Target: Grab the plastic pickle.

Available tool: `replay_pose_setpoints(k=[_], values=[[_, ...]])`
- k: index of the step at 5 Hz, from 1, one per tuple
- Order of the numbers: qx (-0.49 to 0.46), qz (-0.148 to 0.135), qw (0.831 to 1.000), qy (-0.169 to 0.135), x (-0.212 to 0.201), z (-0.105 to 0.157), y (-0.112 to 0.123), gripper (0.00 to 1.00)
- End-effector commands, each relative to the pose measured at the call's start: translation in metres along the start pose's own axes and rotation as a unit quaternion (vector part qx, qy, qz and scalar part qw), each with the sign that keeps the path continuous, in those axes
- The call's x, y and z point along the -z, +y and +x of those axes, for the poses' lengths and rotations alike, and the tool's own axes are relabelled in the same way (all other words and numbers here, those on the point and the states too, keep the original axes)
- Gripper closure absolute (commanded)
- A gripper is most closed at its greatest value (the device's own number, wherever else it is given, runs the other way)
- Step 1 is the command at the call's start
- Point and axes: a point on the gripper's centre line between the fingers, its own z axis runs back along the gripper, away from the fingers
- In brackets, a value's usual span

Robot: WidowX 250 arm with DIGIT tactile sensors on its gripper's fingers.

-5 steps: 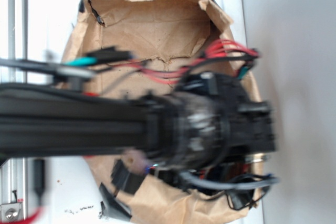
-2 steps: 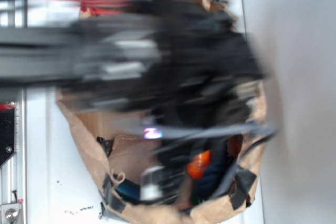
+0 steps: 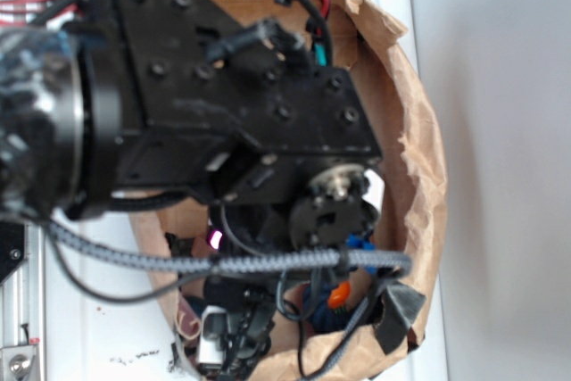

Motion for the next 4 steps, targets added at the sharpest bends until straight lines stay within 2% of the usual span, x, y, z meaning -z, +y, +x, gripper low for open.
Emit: replay_pose_setpoints(k=[1, 2, 3, 4], values=[[0.008, 0.001, 1.0, -0.017, -0.012, -0.003, -0.002, 0.0], [-0.052, 0.008, 0.996, -0.067, -0.014, 0.009, 0.016, 0.0], [-0.071, 0.034, 0.992, -0.101, -0.016, 0.017, 0.033, 0.0], [-0.1, 0.048, 0.988, -0.107, -0.021, 0.032, 0.054, 0.0]])
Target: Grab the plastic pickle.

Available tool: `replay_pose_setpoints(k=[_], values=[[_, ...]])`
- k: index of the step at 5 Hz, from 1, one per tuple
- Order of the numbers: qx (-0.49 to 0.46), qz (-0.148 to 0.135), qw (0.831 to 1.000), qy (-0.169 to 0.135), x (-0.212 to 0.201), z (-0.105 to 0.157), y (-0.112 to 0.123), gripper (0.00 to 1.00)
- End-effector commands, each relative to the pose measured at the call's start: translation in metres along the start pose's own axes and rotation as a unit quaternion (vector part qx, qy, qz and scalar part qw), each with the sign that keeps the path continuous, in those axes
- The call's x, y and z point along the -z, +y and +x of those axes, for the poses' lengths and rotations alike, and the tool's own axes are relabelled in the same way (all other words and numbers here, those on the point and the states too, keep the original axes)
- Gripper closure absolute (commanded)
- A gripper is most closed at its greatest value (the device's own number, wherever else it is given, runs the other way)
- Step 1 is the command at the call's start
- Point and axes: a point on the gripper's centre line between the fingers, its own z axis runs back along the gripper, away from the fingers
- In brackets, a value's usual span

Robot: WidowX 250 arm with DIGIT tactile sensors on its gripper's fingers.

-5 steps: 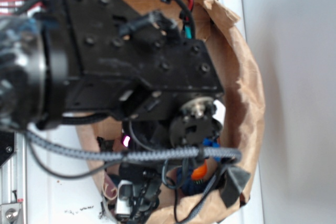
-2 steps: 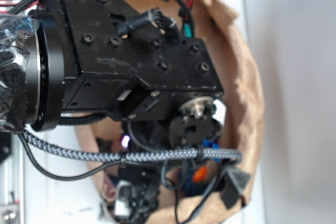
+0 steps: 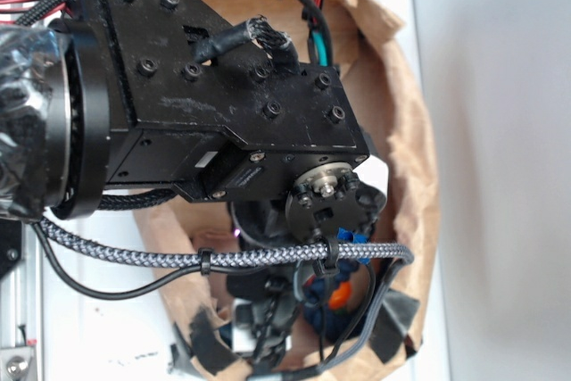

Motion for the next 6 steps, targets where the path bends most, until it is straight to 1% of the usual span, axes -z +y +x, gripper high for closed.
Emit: replay_pose_setpoints(k=[1, 2, 3, 4, 5, 6], values=[[-0.064, 0.022, 0.997, -0.037, -0.023, 0.036, 0.041, 0.0], [-0.065, 0.042, 0.997, -0.028, -0.008, 0.042, 0.046, 0.0], [-0.024, 0.048, 0.999, 0.001, 0.014, 0.026, 0.037, 0.0], [0.035, 0.04, 0.998, 0.018, 0.021, -0.003, 0.017, 0.0], [0.077, 0.01, 0.996, 0.033, 0.024, -0.024, -0.005, 0.0], [0.09, -0.005, 0.995, 0.035, 0.024, -0.033, -0.022, 0.0]])
